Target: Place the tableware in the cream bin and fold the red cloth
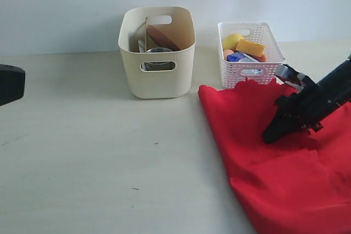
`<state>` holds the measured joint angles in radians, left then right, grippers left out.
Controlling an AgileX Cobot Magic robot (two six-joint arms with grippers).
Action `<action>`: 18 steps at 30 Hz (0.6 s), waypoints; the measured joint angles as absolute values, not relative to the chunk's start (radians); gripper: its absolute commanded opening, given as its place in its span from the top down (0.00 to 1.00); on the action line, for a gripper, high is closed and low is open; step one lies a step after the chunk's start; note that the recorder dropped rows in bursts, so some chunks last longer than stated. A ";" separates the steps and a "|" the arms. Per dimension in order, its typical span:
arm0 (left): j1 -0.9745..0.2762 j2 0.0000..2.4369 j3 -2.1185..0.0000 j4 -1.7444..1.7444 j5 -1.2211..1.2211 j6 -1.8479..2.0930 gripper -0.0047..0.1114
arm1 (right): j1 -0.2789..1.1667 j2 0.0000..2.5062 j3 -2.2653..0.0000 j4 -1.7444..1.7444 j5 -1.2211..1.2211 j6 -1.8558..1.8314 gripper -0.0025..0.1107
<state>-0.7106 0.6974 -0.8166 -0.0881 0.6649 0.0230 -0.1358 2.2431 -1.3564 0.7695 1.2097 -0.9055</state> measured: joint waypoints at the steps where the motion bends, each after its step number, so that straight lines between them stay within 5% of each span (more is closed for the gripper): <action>1: -0.711 0.697 -0.817 -0.088 0.665 0.023 0.15 | -0.136 2.247 -1.356 0.769 1.207 -0.876 0.98; 18: -0.711 0.697 -0.817 -0.088 0.665 0.023 0.15 | -0.166 1.803 -1.376 0.662 1.224 -0.607 0.98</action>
<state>-0.7106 0.6974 -0.8166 -0.0881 0.6649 0.0230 -0.1660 1.8028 -1.3762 0.6617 1.2240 -0.6065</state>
